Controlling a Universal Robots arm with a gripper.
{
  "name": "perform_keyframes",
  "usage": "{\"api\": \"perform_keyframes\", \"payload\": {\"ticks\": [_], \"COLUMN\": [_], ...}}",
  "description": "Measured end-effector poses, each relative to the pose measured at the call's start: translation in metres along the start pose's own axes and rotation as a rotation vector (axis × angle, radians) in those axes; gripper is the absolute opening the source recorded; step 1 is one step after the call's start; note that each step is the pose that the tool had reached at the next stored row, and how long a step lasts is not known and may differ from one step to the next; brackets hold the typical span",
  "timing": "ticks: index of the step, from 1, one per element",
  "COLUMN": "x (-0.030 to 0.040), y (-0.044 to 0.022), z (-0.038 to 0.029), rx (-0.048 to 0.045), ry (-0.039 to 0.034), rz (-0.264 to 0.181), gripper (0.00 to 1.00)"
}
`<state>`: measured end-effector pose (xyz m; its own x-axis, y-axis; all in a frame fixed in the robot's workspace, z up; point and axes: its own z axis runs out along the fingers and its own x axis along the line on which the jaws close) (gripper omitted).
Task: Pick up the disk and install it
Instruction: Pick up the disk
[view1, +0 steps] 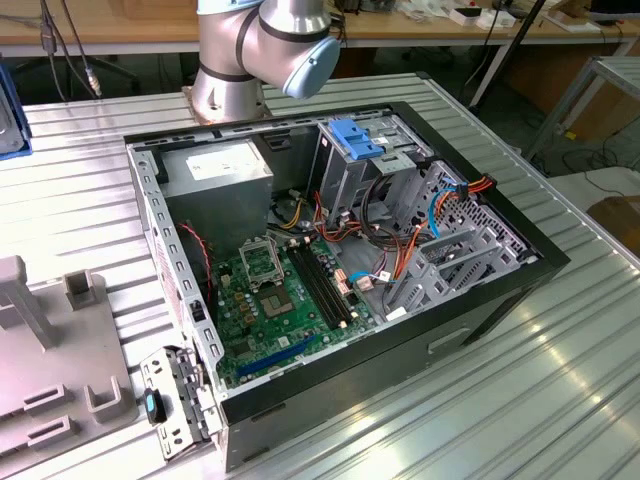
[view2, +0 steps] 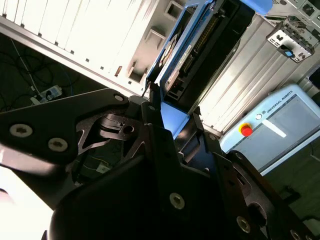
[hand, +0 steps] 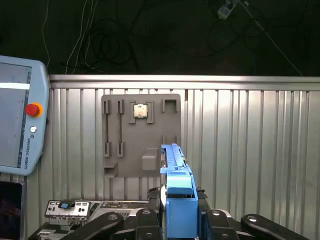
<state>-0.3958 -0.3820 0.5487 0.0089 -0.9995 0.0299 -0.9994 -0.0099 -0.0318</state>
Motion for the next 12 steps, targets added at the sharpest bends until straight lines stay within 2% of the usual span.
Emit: {"api": "perform_keyframes", "payload": {"ticks": [8,12], "x": [0.0001,0.0002], "y": [-0.0187,-0.0259], "z": [0.0016,0.0021], "rx": [0.0005,0.0006], "ry": [0.0001,0.0001], "rz": [0.0,0.0], "gripper": [0.37,0.37]}}
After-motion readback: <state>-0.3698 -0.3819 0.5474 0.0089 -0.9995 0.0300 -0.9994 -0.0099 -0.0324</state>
